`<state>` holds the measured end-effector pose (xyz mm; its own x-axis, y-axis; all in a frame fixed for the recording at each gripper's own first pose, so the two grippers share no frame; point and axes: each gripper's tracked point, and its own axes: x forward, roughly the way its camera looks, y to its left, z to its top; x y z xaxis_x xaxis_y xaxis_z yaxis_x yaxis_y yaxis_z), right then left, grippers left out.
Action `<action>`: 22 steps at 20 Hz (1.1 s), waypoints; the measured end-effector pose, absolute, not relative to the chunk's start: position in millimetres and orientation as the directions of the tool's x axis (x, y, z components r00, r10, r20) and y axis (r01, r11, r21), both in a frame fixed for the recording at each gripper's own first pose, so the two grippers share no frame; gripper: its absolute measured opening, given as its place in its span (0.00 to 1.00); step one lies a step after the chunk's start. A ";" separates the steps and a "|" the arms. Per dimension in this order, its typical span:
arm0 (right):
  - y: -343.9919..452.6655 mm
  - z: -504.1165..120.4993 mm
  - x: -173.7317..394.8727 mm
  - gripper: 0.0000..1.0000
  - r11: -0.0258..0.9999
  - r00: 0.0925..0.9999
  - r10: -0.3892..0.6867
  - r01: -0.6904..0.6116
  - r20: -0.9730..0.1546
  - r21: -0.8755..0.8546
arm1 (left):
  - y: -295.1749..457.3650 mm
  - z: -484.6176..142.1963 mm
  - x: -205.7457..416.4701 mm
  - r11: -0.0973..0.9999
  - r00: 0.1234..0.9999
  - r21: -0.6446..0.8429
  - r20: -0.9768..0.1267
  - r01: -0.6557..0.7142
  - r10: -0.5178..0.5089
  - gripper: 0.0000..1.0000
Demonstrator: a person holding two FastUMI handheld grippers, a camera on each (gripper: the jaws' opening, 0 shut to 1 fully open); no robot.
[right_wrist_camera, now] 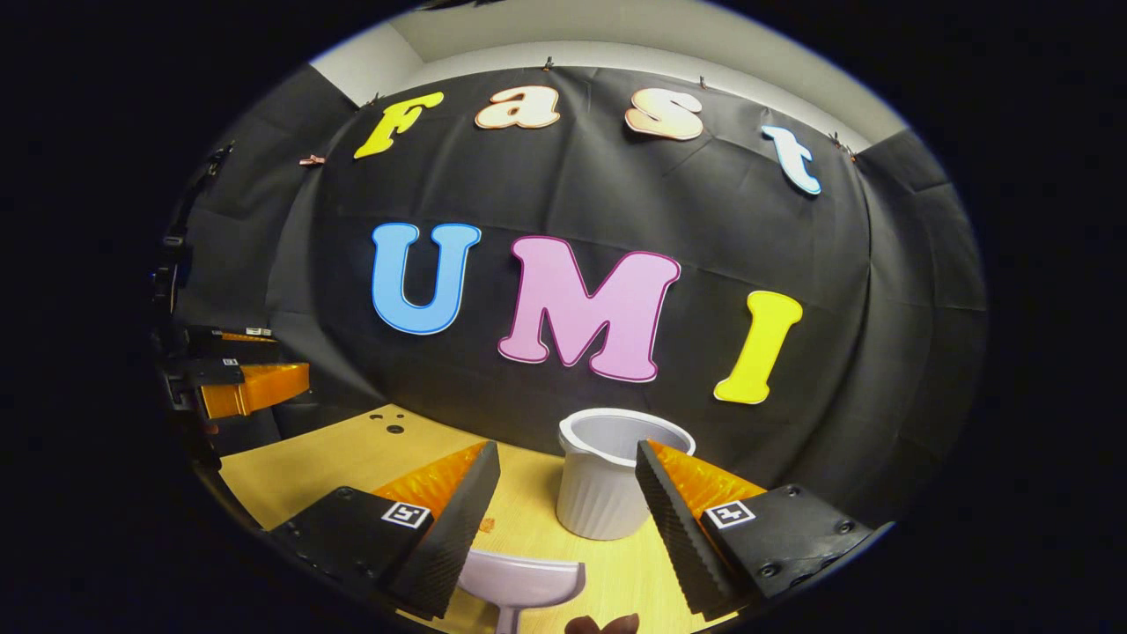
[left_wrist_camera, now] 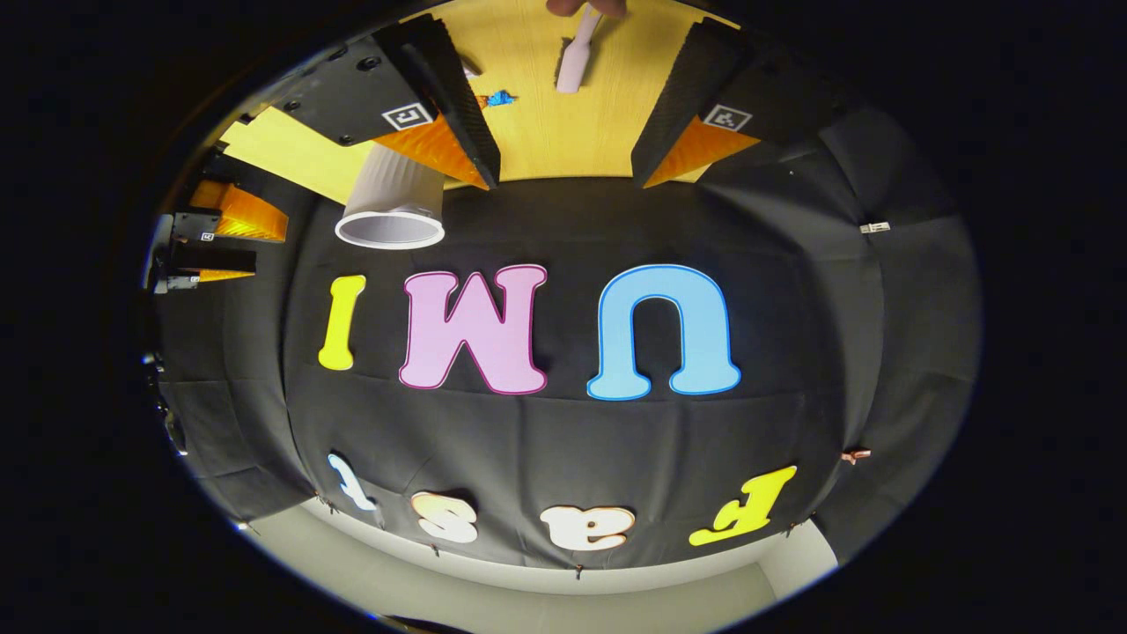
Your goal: Pick up the small broom and dustpan from the desktop, sweep the trash into the dustpan with the broom, and then empty the trash into the garbage bin.
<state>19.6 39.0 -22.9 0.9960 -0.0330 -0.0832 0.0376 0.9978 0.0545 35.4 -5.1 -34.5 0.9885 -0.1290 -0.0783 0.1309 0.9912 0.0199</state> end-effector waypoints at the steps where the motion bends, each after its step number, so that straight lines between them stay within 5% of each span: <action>1: 40.2 -23.0 19.5 0.97 0.998 0.996 -0.031 0.036 -0.086 0.055 | -4.4 -35.4 35.7 0.991 0.988 0.022 -0.081 0.132 -0.130 0.95; 4: 45.0 -40.3 16.8 0.96 0.999 0.990 -0.011 0.018 -0.143 0.049 | -3.9 -40.6 36.0 0.990 0.987 0.021 -0.089 0.139 -0.137 0.95; 7: 50.3 -100.9 0.1 0.97 0.999 0.931 0.031 -0.013 -0.365 0.051 | -4.2 -48.9 35.5 0.989 0.984 0.024 -0.104 0.147 -0.143 0.95; 13: 86.7 -245.7 -54.1 0.96 0.979 0.611 0.175 -0.021 -0.772 0.205 | -5.3 -75.0 30.9 0.985 0.977 0.047 -0.147 0.165 -0.156 0.95; 16: 101.1 -296.0 -64.2 0.93 0.961 0.473 0.216 0.053 -0.854 0.273 | -0.7 -89.4 26.6 0.986 0.973 0.045 -0.176 0.160 -0.150 0.95; 22: 116.4 -365.9 -51.2 0.87 0.964 0.357 0.207 0.083 -0.911 0.252 | 13.1 -110.2 25.0 0.991 0.968 0.036 -0.223 0.128 -0.117 0.95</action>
<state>-51.2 116.4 -365.9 0.3571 0.2075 -0.9107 0.0831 0.9641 0.2522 25.0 13.1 -110.2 0.9677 -0.1167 -0.2235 0.1278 0.9911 0.0359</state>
